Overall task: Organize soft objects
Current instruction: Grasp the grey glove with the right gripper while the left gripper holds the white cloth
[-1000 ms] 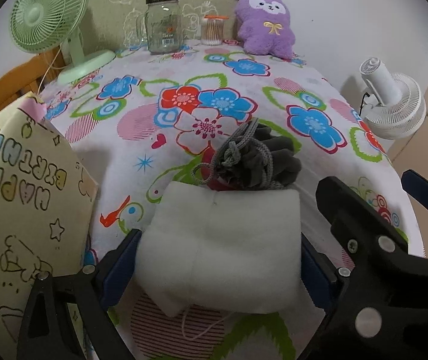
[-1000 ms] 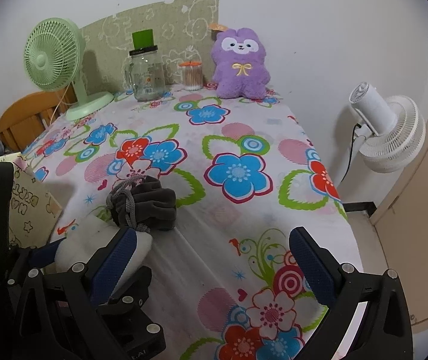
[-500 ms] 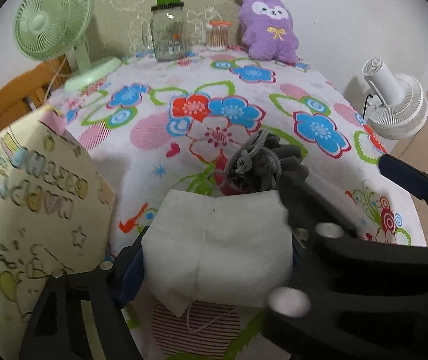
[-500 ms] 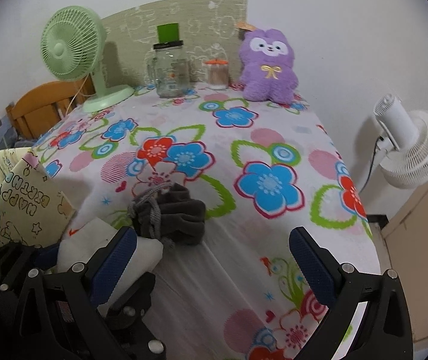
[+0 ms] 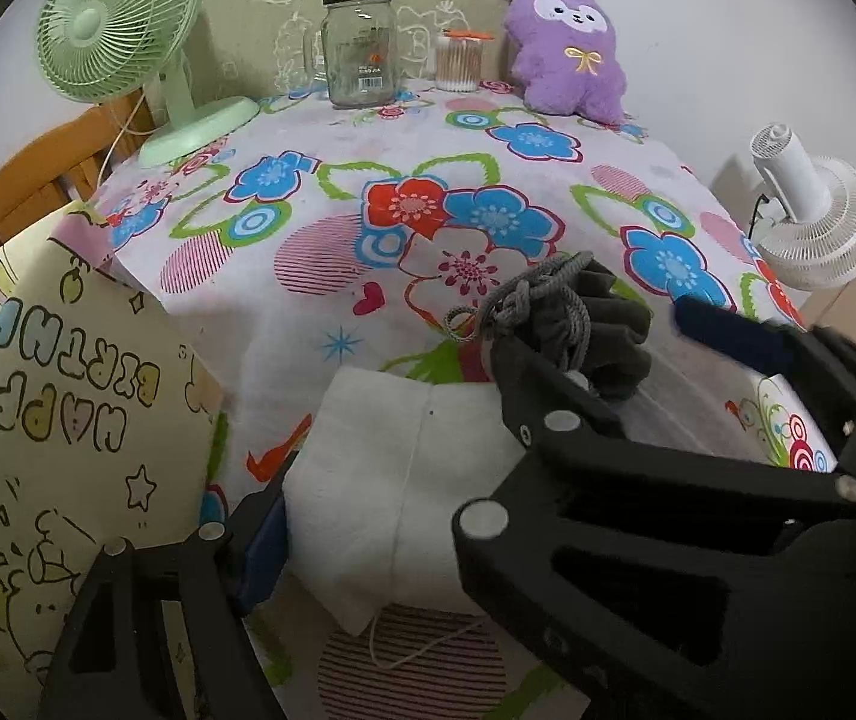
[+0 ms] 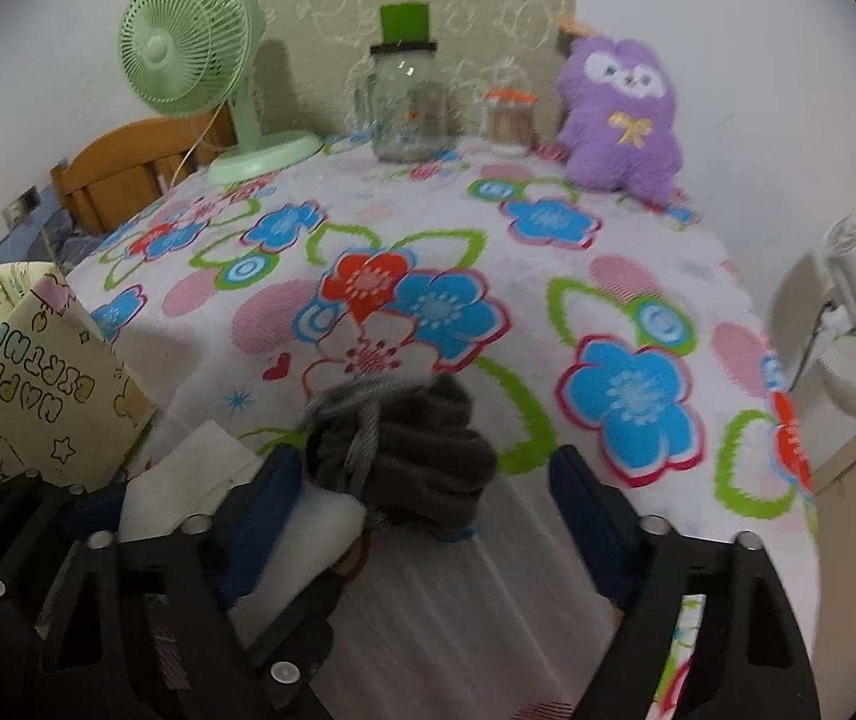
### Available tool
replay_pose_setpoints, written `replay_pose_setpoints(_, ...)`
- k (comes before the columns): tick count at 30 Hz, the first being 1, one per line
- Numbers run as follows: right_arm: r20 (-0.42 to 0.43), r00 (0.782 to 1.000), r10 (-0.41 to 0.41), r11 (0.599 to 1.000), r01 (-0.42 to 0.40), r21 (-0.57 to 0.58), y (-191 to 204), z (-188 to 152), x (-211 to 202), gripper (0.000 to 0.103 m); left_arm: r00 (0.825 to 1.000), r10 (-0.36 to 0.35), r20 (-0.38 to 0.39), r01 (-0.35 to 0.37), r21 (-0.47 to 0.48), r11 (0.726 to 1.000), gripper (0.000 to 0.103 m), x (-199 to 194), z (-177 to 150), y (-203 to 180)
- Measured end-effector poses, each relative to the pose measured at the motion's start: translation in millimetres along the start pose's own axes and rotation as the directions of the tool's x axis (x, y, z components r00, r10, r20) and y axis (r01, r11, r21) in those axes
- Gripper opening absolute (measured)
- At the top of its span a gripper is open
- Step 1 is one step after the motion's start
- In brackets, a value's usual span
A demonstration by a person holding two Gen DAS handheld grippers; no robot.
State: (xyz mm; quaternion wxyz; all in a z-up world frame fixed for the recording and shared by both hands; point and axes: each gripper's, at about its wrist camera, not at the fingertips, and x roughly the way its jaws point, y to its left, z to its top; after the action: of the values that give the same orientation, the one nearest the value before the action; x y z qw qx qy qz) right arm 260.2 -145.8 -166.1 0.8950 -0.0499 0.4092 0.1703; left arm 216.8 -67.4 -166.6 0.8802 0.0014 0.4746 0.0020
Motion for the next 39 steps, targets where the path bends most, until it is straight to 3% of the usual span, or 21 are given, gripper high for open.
replay_pose_setpoints(2,-0.012,0.999,0.030,1.000,-0.029,0.009,-1,-1,3,0.067,1.000,0.000,0.007,0.000,0.000,1.000,0.085,0,0,0)
replay_pose_setpoints(6,-0.010,0.999,0.031,0.999,-0.031,0.015,-1,-2,3,0.062,1.000,-0.001,0.012,0.001,0.002,1.000,0.086,0,-1,0)
replay_pose_setpoints(13,0.018,0.999,-0.028,0.999,0.028,0.017,-2,-4,-9,0.061,1.000,-0.022,0.008,0.022,0.024,0.999,0.083,-4,-1,-3)
replay_pose_setpoints(27,0.040,0.997,-0.071,0.994,0.068,0.085,-5,-25,-48,0.061,0.997,-0.074,0.024,0.071,0.090,0.993,0.082,-32,-18,-17)
replay_pose_setpoints(39,0.089,0.988,-0.127,0.985,0.115,0.126,7,-39,-91,0.061,0.994,-0.087,0.073,0.078,0.111,0.991,0.082,-70,-33,-15)
